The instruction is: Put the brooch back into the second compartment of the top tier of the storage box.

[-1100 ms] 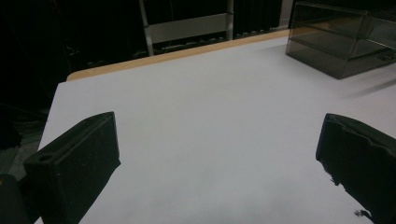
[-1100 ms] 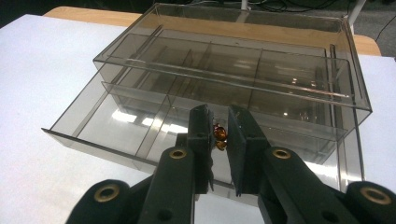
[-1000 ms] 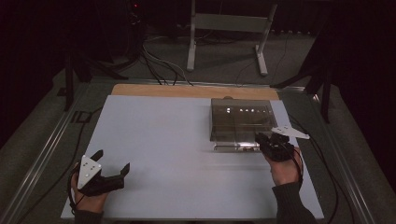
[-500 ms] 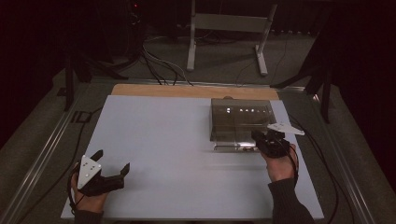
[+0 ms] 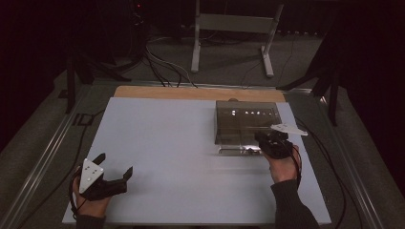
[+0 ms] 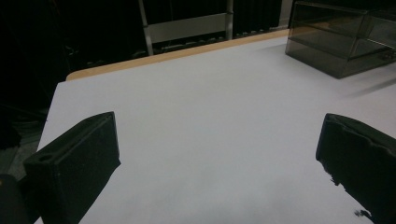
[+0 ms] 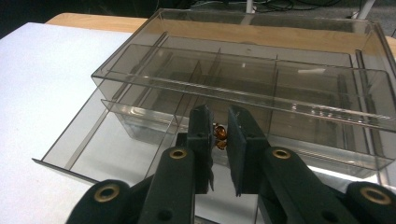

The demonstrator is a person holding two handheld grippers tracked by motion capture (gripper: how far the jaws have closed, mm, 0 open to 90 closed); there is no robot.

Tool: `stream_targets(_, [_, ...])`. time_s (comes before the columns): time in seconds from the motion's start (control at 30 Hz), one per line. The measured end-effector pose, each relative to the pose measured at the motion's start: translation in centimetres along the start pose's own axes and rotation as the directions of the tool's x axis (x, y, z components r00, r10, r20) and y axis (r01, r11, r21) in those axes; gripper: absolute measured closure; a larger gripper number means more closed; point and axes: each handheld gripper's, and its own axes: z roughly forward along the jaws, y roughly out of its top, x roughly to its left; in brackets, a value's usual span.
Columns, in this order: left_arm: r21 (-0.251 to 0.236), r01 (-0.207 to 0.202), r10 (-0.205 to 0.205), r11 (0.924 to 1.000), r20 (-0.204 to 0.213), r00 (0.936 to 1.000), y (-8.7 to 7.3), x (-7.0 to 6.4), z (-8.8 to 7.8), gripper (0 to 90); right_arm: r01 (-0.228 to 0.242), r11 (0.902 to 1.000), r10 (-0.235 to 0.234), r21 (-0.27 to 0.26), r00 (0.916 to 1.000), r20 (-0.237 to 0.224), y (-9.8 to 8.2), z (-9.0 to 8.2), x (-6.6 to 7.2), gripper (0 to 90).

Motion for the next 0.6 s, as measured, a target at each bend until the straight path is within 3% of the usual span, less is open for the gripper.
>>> stream_targets(0.6, [0.003, 0.000, 0.000, 1.0000, 0.001, 1.0000, -0.1, 0.0, 0.1, 0.2, 0.002, 0.9998, -0.002, 0.018, 1.0000, -0.002, 0.0, 1.4, 0.1, 80.8])
